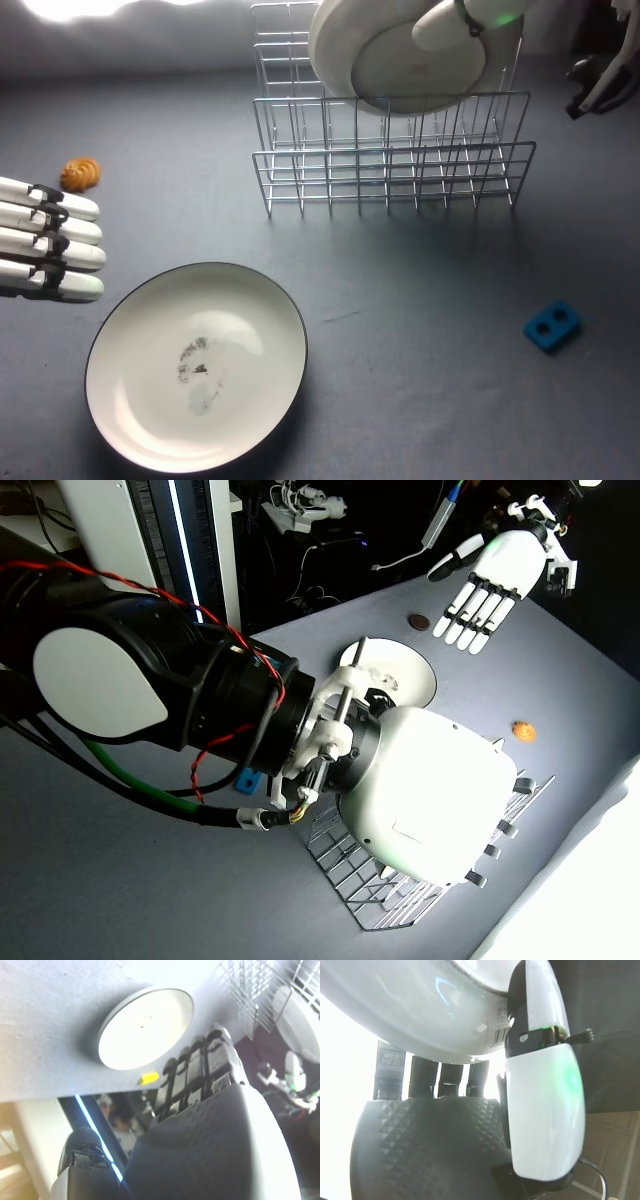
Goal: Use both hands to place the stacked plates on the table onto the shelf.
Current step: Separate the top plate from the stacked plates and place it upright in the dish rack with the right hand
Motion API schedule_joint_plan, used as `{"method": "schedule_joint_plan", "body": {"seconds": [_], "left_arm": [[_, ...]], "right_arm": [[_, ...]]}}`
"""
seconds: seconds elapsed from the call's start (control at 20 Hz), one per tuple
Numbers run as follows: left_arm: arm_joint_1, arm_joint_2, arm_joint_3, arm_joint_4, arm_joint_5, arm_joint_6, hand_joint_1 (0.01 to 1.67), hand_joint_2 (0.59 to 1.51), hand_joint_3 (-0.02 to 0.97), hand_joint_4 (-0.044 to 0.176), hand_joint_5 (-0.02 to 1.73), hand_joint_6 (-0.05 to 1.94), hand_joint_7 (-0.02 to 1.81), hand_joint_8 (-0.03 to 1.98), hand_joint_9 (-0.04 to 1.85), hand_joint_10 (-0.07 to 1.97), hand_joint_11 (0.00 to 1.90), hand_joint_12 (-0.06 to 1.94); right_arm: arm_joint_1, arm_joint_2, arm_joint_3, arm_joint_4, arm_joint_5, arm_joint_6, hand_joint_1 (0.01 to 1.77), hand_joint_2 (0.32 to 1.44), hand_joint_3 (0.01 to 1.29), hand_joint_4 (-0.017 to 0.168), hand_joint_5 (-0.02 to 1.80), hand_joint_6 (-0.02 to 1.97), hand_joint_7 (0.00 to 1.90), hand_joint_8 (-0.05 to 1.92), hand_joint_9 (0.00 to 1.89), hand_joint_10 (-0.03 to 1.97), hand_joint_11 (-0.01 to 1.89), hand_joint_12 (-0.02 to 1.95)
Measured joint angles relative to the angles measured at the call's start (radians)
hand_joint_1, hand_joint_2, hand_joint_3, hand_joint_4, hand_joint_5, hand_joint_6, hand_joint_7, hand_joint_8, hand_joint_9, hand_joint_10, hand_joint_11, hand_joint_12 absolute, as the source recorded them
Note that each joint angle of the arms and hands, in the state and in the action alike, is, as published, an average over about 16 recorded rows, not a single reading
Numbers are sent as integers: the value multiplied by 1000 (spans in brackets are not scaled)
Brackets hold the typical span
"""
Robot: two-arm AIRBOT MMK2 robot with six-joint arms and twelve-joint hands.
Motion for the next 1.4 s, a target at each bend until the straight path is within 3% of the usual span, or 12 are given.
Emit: {"method": "schedule_joint_plan", "body": {"seconds": [0.35, 1.2, 1.4], "left_arm": [[18, -4, 2, -1, -31, 0, 23, 1050, 20, 3, 21, -6, 17, -5, 20, 7, 14, 7], [43, -19, -12, 52, 0, 0, 23, 1051, 21, 3, 21, -5, 16, -5, 21, 7, 14, 7], [44, -19, -13, 45, 1, 0, 22, 1051, 21, 3, 22, -5, 15, -5, 20, 7, 14, 7]], "right_arm": [[-27, -35, 47, 14, -3, -4, 1222, 950, 12, 11, 1047, 806, 1146, 644, 1346, -6, 913, 975], [-88, -54, 77, 19, 61, -35, 1224, 962, 13, 10, 1020, 817, 1150, 653, 1311, -6, 949, 994], [-93, -54, 78, 21, 69, -38, 1222, 974, 13, 5, 1000, 823, 1122, 514, 1254, -7, 925, 1015]]}}
